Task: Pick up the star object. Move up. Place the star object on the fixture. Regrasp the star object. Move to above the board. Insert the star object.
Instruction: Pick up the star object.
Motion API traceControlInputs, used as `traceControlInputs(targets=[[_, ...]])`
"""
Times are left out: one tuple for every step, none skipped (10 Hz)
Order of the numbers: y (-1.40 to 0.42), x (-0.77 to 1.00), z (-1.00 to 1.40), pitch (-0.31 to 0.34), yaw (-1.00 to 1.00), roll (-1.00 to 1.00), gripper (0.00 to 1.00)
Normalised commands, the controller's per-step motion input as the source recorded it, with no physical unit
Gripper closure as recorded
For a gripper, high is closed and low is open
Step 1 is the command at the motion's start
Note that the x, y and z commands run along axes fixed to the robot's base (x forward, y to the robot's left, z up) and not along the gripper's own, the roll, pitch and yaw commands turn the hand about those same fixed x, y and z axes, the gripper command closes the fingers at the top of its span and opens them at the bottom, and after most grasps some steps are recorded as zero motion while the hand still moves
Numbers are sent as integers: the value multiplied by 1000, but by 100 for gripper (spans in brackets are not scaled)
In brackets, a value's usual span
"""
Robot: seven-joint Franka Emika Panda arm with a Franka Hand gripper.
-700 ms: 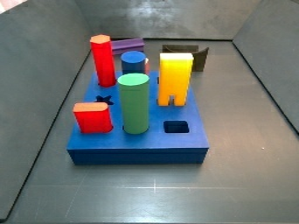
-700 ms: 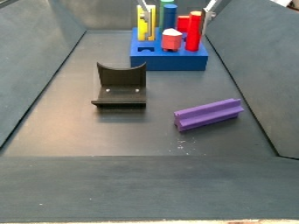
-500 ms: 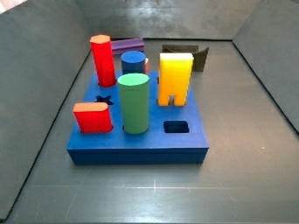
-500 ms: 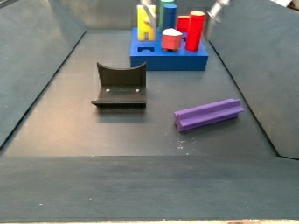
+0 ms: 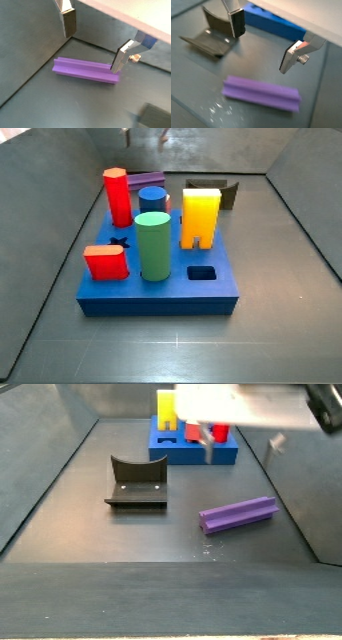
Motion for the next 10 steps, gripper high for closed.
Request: traceControlInputs(targets=[[49,-134,-857,-110,-977,0,0],[0,0,-766,-51,-1000,0,0],[0,17,-760,-46,-1000,0,0],[0,0,-777,-36,-1000,10,0],[0,0,-880,-14,-1000,37,0],[0,0,-923,-14,-1000,23,0],[0,0,-926,-26,-1000,16,0],[0,0,-880,-44,-1000,0,0],[0,0,-883,-41,-1000,7,0],[0,40,-803,-53,-1000,0,0]])
